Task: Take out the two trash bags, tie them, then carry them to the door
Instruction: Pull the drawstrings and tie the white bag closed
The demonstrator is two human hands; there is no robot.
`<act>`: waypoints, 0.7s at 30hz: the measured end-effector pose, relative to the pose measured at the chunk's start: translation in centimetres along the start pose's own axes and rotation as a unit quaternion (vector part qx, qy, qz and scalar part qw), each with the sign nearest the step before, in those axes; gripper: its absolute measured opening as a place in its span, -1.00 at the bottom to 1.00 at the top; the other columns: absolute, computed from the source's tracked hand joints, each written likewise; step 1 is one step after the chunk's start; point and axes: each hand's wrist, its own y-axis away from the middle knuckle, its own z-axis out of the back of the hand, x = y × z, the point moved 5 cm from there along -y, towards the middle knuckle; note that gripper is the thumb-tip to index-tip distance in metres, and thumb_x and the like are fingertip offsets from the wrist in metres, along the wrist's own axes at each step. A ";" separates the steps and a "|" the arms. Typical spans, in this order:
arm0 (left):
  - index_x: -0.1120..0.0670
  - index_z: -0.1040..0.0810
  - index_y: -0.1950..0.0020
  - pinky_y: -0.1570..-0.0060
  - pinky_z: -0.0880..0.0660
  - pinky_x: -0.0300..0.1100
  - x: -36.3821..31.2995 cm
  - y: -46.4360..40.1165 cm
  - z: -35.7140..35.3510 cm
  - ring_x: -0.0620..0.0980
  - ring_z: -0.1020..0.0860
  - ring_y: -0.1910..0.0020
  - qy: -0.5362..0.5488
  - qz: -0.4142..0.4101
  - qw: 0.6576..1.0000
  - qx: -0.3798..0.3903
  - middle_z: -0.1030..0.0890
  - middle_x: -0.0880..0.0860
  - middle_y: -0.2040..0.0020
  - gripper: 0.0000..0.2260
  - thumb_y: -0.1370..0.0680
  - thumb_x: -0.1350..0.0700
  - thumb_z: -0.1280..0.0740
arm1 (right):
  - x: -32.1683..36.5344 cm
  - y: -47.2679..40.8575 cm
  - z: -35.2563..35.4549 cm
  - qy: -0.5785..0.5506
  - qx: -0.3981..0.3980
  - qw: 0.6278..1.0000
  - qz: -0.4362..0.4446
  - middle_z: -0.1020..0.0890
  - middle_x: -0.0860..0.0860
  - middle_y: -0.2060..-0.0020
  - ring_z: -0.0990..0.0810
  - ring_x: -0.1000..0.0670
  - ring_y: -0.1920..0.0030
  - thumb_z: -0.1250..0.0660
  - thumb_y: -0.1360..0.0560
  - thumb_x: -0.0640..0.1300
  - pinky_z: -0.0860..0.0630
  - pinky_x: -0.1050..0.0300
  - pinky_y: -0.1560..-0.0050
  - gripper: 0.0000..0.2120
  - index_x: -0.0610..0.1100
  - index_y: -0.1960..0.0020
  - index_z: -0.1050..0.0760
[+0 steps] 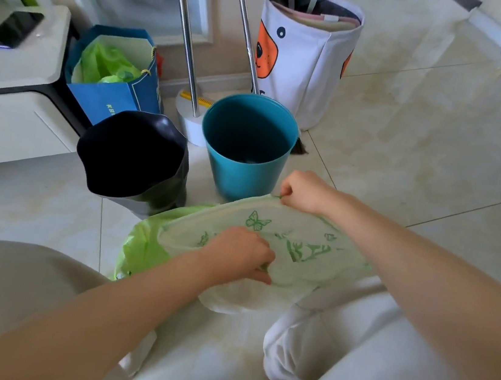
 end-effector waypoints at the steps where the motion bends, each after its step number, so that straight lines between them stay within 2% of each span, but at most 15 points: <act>1: 0.04 -0.57 -0.01 0.04 -0.51 -0.05 0.5 0.2 0.9 0.01 -0.55 0.08 0.020 0.011 1.000 -0.003 -0.60 -0.01 0.07 -0.74 -0.53 -0.14 -0.28 | -0.1 0.3 0.5 0.004 -0.016 1.000 -0.003 -0.68 -0.11 0.10 -0.63 -0.14 0.06 -0.28 -0.47 -0.24 -0.58 -0.01 0.00 -0.85 -0.20 0.08 -0.62; 5: -0.02 -0.56 -0.01 0.09 -0.46 -0.20 2.3 1.4 3.9 -0.08 -0.53 0.12 0.063 0.054 0.995 -0.059 -0.61 -0.07 0.08 -0.82 -0.57 -0.08 -0.25 | 0.1 1.5 2.8 -0.017 -0.068 0.998 0.004 -0.69 -0.06 0.15 -0.63 -0.09 0.11 -0.30 -0.48 -0.20 -0.59 -0.02 0.01 -0.86 -0.16 0.09 -0.64; 8: -0.01 -0.58 0.00 0.17 -0.47 -0.16 2.9 2.3 6.0 -0.06 -0.55 0.15 0.081 0.083 0.983 -0.145 -0.63 -0.07 0.10 -0.82 -0.58 -0.06 -0.24 | 0.5 2.6 4.7 -0.049 -0.104 0.993 0.010 -0.67 -0.01 0.20 -0.62 -0.08 0.12 -0.33 -0.47 -0.19 -0.57 0.03 0.02 -0.88 -0.13 0.12 -0.65; 11: -0.01 -0.60 0.03 0.14 -0.54 -0.12 3.2 3.4 7.8 -0.10 -0.57 0.20 0.161 0.120 0.954 -0.224 -0.63 -0.11 0.15 -0.86 -0.55 -0.03 -0.30 | 1.3 4.0 6.5 -0.078 -0.137 0.987 0.028 -0.63 -0.02 0.24 -0.56 -0.03 0.16 -0.31 -0.47 -0.22 -0.45 0.16 0.11 -0.87 -0.19 0.13 -0.65; 14: 0.02 -0.62 0.08 0.12 -0.56 -0.07 3.4 4.3 9.4 -0.11 -0.57 0.26 0.257 0.153 0.914 -0.273 -0.61 -0.12 0.24 -0.91 -0.52 0.03 -0.36 | 2.1 5.5 8.2 -0.122 -0.177 0.976 0.035 -0.62 0.01 0.25 -0.52 0.04 0.23 -0.30 -0.47 -0.22 -0.39 0.26 0.22 -0.85 -0.21 0.09 -0.64; 15: 0.04 -0.63 0.11 0.13 -0.57 -0.06 3.3 4.6 10.1 -0.10 -0.57 0.30 0.289 0.156 0.898 -0.294 -0.62 -0.09 0.26 -0.93 -0.51 0.07 -0.38 | 2.4 6.1 8.9 -0.147 -0.198 0.968 0.037 -0.62 0.03 0.27 -0.52 0.10 0.26 -0.31 -0.46 -0.20 -0.39 0.36 0.27 -0.86 -0.18 0.11 -0.64; 16: 0.07 -0.63 0.13 0.15 -0.58 -0.05 3.0 5.0 10.8 -0.08 -0.58 0.34 0.322 0.154 0.877 -0.322 -0.64 -0.07 0.28 -0.94 -0.50 0.10 -0.39 | 2.7 6.7 9.6 -0.185 -0.216 0.958 0.045 -0.62 0.04 0.28 -0.52 0.13 0.27 -0.32 -0.45 -0.18 -0.37 0.44 0.29 -0.88 -0.15 0.13 -0.64; 17: 0.09 -0.63 0.14 0.18 -0.58 -0.05 2.7 5.5 11.7 -0.05 -0.58 0.36 0.351 0.151 0.852 -0.357 -0.64 -0.04 0.30 -0.95 -0.50 0.14 -0.39 | 3.2 7.4 10.2 -0.233 -0.228 0.943 0.061 -0.64 0.03 0.29 -0.54 0.12 0.27 -0.33 -0.45 -0.18 -0.39 0.45 0.25 -0.89 -0.11 0.16 -0.63; 20: 0.14 -0.63 0.15 0.26 -0.58 -0.13 2.3 7.1 13.9 0.02 -0.57 0.43 0.416 0.154 0.764 -0.468 -0.63 0.00 0.36 -0.94 -0.51 0.19 -0.38 | 4.6 9.6 11.5 -0.329 -0.276 0.895 0.117 -0.64 -0.01 0.34 -0.55 0.07 0.29 -0.33 -0.42 -0.19 -0.50 0.16 0.13 -0.89 -0.04 0.25 -0.59; 21: 0.14 -0.63 0.15 0.28 -0.58 -0.15 2.5 7.3 14.1 0.01 -0.56 0.45 0.426 0.159 0.751 -0.479 -0.63 0.00 0.36 -0.94 -0.51 0.19 -0.38 | 4.8 10.2 11.6 -0.340 -0.297 0.884 0.124 -0.63 -0.02 0.37 -0.54 0.05 0.31 -0.32 -0.40 -0.18 -0.52 0.11 0.14 -0.89 -0.04 0.27 -0.58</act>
